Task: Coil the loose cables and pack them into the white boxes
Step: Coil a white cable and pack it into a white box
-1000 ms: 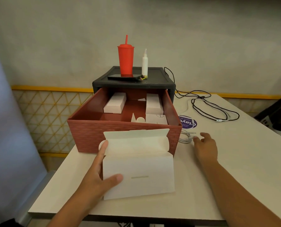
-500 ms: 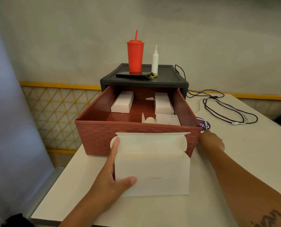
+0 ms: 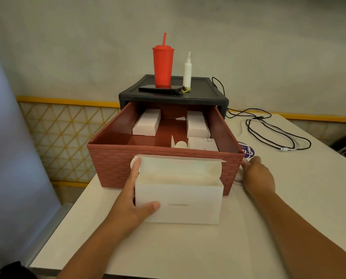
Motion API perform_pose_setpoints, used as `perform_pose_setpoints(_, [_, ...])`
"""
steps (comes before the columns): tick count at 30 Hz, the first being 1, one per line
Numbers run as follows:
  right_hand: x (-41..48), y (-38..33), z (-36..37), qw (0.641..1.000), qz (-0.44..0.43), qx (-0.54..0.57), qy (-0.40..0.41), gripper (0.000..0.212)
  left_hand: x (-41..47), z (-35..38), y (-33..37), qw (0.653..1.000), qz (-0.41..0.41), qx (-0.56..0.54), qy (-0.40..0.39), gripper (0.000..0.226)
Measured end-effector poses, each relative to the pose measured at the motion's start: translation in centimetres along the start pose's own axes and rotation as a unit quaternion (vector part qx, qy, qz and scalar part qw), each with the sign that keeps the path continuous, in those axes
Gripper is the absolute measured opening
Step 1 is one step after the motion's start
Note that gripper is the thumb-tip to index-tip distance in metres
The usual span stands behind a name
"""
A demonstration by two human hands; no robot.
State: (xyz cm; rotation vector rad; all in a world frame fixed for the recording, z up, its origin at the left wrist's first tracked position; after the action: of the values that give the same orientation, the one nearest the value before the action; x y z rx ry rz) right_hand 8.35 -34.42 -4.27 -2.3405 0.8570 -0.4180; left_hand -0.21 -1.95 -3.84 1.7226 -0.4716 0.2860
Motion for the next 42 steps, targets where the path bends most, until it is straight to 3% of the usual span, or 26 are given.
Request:
perform_pose_setpoints(6, [-2.2, 0.6, -3.8, 0.968, 0.028, 0.243, 0.050, 0.034, 0.3, -0.1, 0.5, 1.000, -0.004, 0.014, 0.000, 0.100])
perform_pose_setpoints(9, [-4.9, 0.2, -7.1, 0.933, -0.029, 0.335, 0.127, 0.024, 0.3, -0.1, 0.6, 1.000, -0.008, 0.017, -0.003, 0.103])
perform_pose_setpoints(11, [-7.8, -0.4, -8.9, 0.916, -0.099, 0.351, 0.167, 0.031, 0.3, -0.1, 0.5, 1.000, -0.009, 0.017, -0.007, 0.104])
perform_pose_setpoints(13, [-10.7, -1.6, -9.7, 0.904, -0.179, 0.341, 0.188, 0.037, 0.3, -0.1, 0.5, 1.000, -0.010, 0.014, -0.011, 0.103])
perform_pose_setpoints(16, [-13.7, -4.1, -9.0, 0.876, -0.343, 0.263, 0.214, 0.024, 0.2, -0.1, 0.3, 1.000, -0.006, -0.009, -0.016, 0.101])
perform_pose_setpoints(19, [-15.1, -6.2, -7.3, 0.816, -0.500, 0.162, 0.241, 0.035, 0.0, -0.1, 0.2, 0.999, -0.001, -0.038, -0.018, 0.101])
perform_pose_setpoints(22, [-15.4, -7.6, -6.5, 0.751, -0.585, 0.099, 0.288, 0.028, 0.0, -0.2, 0.2, 0.999, 0.001, -0.050, -0.019, 0.099])
perform_pose_setpoints(24, [-15.2, -8.2, -6.0, 0.734, -0.606, 0.060, 0.299, 0.022, 0.0, -0.2, 0.1, 0.998, 0.000, -0.052, -0.021, 0.098])
perform_pose_setpoints(30, [-14.5, -8.2, -5.4, 0.737, -0.619, -0.022, 0.271, 0.016, 0.0, -0.2, -0.3, 0.998, 0.001, -0.051, -0.025, 0.101])
perform_pose_setpoints(35, [-14.2, -7.8, -5.3, 0.782, -0.574, -0.049, 0.240, 0.012, -0.1, -0.2, -0.3, 0.999, 0.001, -0.049, -0.024, 0.099])
perform_pose_setpoints(42, [-14.0, -7.1, -3.9, 0.856, -0.500, -0.103, 0.085, 0.007, -0.1, -0.2, 0.1, 0.999, 0.008, -0.031, -0.002, 0.099])
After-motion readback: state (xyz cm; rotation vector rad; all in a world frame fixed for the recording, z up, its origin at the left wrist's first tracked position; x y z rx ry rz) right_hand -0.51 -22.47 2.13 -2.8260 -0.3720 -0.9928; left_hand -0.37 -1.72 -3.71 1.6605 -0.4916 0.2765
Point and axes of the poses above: each hand's wrist, its own x-axis towards the middle knuckle, its own z-axis out of the palm, y = z × x, the point moved 3 cm from there along x, towards the middle knuckle, and after that the axes turned 15 degrees about z, right-handed, at the moved point
